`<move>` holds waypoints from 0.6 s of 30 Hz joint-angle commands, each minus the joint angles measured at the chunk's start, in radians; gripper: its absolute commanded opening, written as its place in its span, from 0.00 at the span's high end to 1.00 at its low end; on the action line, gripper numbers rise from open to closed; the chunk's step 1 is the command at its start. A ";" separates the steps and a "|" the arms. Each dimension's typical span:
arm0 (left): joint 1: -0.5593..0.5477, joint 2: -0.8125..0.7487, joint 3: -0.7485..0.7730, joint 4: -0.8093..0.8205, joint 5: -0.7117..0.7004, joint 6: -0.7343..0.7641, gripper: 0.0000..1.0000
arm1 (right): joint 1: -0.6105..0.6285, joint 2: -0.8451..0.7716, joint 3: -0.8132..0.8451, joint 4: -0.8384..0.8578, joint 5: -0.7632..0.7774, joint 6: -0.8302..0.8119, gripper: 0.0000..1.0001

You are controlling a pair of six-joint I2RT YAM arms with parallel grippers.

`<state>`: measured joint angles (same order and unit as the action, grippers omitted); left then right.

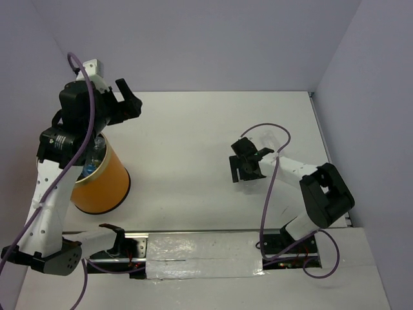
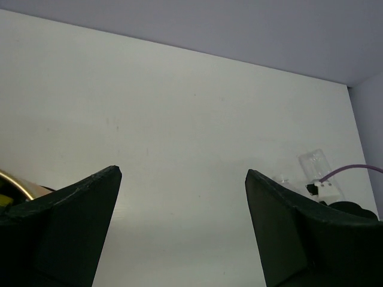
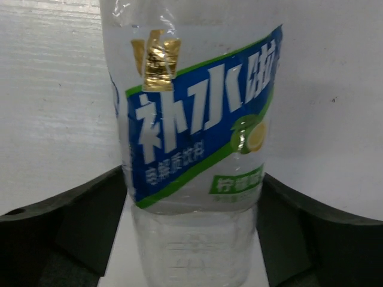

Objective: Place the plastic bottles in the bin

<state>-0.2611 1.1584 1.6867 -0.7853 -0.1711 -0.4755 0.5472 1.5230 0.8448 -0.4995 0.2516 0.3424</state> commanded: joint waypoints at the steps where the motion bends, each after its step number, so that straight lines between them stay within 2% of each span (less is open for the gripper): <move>1: -0.009 -0.006 -0.054 0.096 0.074 -0.066 0.02 | 0.007 -0.038 0.007 0.053 -0.023 0.030 0.17; 3: -0.010 0.012 -0.074 0.118 0.100 -0.087 0.02 | 0.007 -0.110 0.028 0.030 -0.031 0.020 0.28; 5: -0.013 0.041 -0.088 0.136 0.160 -0.129 0.03 | 0.008 -0.214 0.059 0.021 -0.064 -0.006 0.30; 6: -0.013 0.041 -0.103 0.155 0.163 -0.167 0.04 | 0.007 -0.249 0.068 0.025 -0.093 -0.016 0.31; 7: -0.015 0.038 -0.180 0.257 0.204 -0.199 0.04 | 0.008 -0.282 0.079 0.032 -0.180 -0.023 0.31; 8: -0.017 0.037 -0.218 0.309 0.314 -0.250 0.03 | 0.008 -0.334 0.103 0.036 -0.224 -0.023 0.32; 11: -0.038 0.067 -0.315 0.464 0.459 -0.353 0.02 | 0.022 -0.388 0.146 0.053 -0.339 -0.019 0.33; 18: -0.145 0.156 -0.331 0.583 0.519 -0.414 0.02 | 0.033 -0.432 0.180 0.065 -0.440 -0.008 0.33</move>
<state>-0.3717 1.3167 1.3418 -0.3599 0.2638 -0.8234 0.5720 1.0847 1.0012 -0.4465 -0.1116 0.3351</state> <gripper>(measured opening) 0.981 0.688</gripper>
